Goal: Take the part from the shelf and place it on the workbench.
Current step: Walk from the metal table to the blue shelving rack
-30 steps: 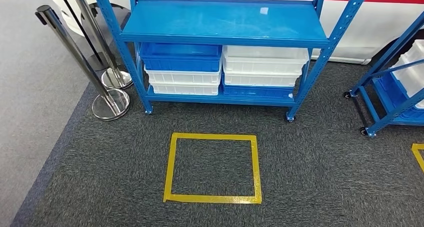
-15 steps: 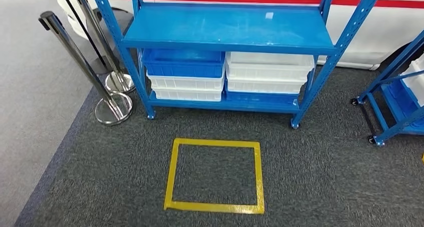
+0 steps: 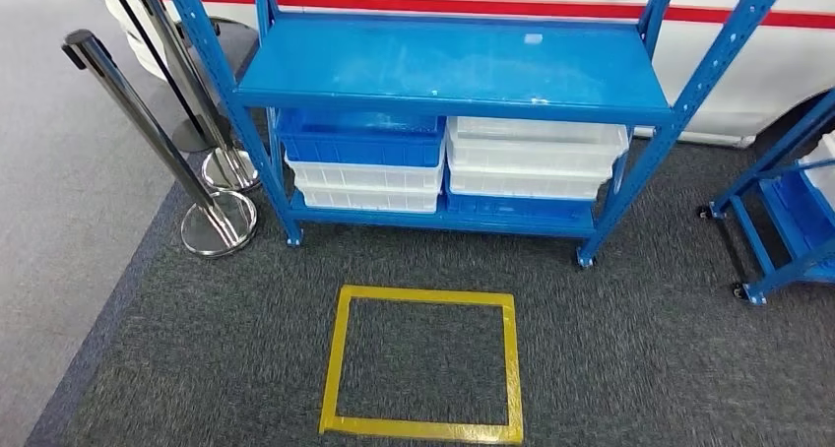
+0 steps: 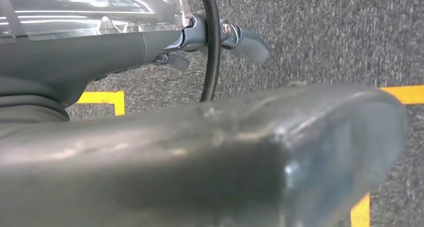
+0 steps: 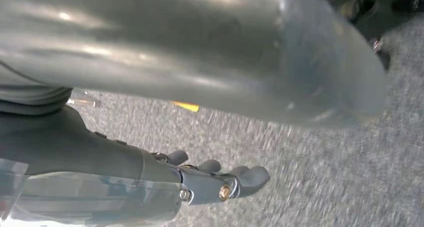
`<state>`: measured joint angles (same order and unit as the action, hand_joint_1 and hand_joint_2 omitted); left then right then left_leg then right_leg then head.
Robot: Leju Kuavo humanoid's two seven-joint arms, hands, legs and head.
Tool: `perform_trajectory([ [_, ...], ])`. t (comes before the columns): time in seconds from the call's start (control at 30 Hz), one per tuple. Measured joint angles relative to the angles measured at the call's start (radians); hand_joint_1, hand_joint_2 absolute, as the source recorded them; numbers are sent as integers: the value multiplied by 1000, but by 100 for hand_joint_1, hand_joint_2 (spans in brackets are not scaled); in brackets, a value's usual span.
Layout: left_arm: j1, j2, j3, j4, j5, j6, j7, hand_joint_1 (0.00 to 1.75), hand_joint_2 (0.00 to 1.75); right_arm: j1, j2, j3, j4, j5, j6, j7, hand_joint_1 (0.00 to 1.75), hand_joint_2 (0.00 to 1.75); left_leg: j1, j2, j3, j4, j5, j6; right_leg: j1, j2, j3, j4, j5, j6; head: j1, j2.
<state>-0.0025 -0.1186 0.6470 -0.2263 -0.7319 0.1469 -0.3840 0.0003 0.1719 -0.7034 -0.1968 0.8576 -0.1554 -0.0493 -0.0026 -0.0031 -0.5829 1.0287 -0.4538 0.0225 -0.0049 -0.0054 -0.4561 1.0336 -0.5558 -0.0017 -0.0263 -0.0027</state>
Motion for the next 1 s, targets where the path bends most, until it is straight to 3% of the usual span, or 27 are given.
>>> perform_trajectory([
  [0.07, 0, 0, 0, 0, -2, -1, 0, 0, 0, 0, 0, -1, 0, 0, 5, -1, 0, 0, 5, -4, 31, -18, -3, 11, -2, 2, -22, 61, -5, 9, 0, 0],
  [0.17, -2, 0, 0, 0, -2, -1, 1, 0, 0, -1, 0, -1, 0, 0, 8, -1, 0, 0, 7, -4, 56, -26, -21, 19, -6, 5, -147, 224, -73, 22, 0, 0],
  [0.23, -2, -1, 0, 0, -2, -1, 1, 0, 0, 0, 0, -1, 0, 0, 8, -1, 0, 0, 7, -8, 79, -26, -42, 16, -10, 4, -204, 253, -102, 27, 0, 0],
  [0.27, -1, -1, 0, 0, -3, -1, 2, 0, 0, 2, 0, -2, 0, 0, 8, -1, 0, 0, 8, -10, 95, -26, -54, 13, -13, 4, -211, 224, -83, 27, 0, 0],
  [0.33, 1, -2, 1, 0, -7, -1, 3, 0, 0, 9, 0, -2, 0, 1, 8, -1, 0, 0, 9, -13, 127, -24, -81, 4, -15, 4, -204, 112, 24, 26, 0, 0],
  [0.4, 0, -2, 1, 0, -11, -1, 5, 0, 0, 12, 0, -4, 1, 1, 8, -1, 0, 0, 7, -15, 145, -20, -109, -8, -12, 4, -196, 40, 107, 18, 0, 0],
  [0.43, -1, -2, 1, 0, -13, -1, 6, 0, 0, 12, 1, -4, 1, 1, 8, -1, 0, 0, 6, -15, 155, -16, -117, -15, -11, 4, -193, 30, 119, 12, 0, 0],
  [0.5, -4, -2, 2, -2, -15, -1, 7, 0, 0, 8, 1, -4, 1, 2, 8, -1, 0, 0, 7, -15, 163, 1, -119, -24, -10, 6, -175, 28, 109, -3, 0, 0],
  [0.53, -5, -2, 3, -2, -15, -1, 7, 0, 0, 7, 2, -5, 1, 2, 8, -1, 0, 0, 8, -14, 157, 28, -114, -27, -12, 6, -164, 24, 102, -11, 0, 0],
  [0.6, -9, -3, 4, -4, -17, -1, 6, 0, 0, 4, 2, -5, 0, 2, 8, -1, 0, 0, 11, -9, 106, 121, -127, -34, -13, 5, -142, 18, 88, -23, 0, 0],
  [0.67, -9, -4, 4, -4, -19, -1, 6, 0, 0, 3, 2, -6, 0, 2, 8, -1, 0, 0, 13, -6, 26, 232, -179, -43, -11, 5, -122, 15, 72, -28, 0, 0],
  [0.73, -5, -4, 5, -4, -20, -1, 7, 0, 0, 3, 3, -7, 0, 2, 10, -1, 0, 0, 13, -5, -36, 274, -224, -46, -11, 7, -97, 14, 50, -27, 0, 0],
  [0.77, -3, -4, 5, -4, -21, -1, 7, 0, 0, 4, 3, -7, 0, 2, 12, -1, 0, 0, 13, -4, -50, 256, -220, -45, -11, 8, -81, 14, 38, -26, 0, 0],
  [0.8, -2, -4, 5, -4, -21, -1, 8, 0, 0, 5, 3, -8, 0, 2, 12, 0, 0, 0, 13, -4, -54, 214, -187, -41, -11, 8, -65, 14, 26, -25, 0, 0],
  [0.87, 1, -4, 6, -4, -24, -1, 9, 0, 0, 6, 4, -9, 1, 4, 13, 1, 0, 0, 9, -1, -56, 109, -69, -29, -9, 8, -39, 14, 2, -19, 0, 0],
  [0.9, 3, -4, 7, -4, -26, -1, 10, 0, 0, 5, 5, -9, 1, 4, 13, 1, 0, 0, 6, 0, -56, 74, -25, -23, -8, 9, -31, 14, -8, -13, 0, 0],
  [0.93, 5, -4, 8, -4, -28, -1, 11, 0, 0, 4, 6, -9, 1, 5, 13, 2, 0, 0, 3, 1, -57, 52, 1, -17, -7, 11, -23, 15, -14, -6, 0, 0],
  [1.0, 6, -5, 8, -4, -31, -1, 13, 0, 0, 1, 7, -9, 1, 5, 13, 4, 0, 0, 3, -1, -41, 35, -1, -4, -4, 12, -11, 20, -12, 9, 0, 0],
])
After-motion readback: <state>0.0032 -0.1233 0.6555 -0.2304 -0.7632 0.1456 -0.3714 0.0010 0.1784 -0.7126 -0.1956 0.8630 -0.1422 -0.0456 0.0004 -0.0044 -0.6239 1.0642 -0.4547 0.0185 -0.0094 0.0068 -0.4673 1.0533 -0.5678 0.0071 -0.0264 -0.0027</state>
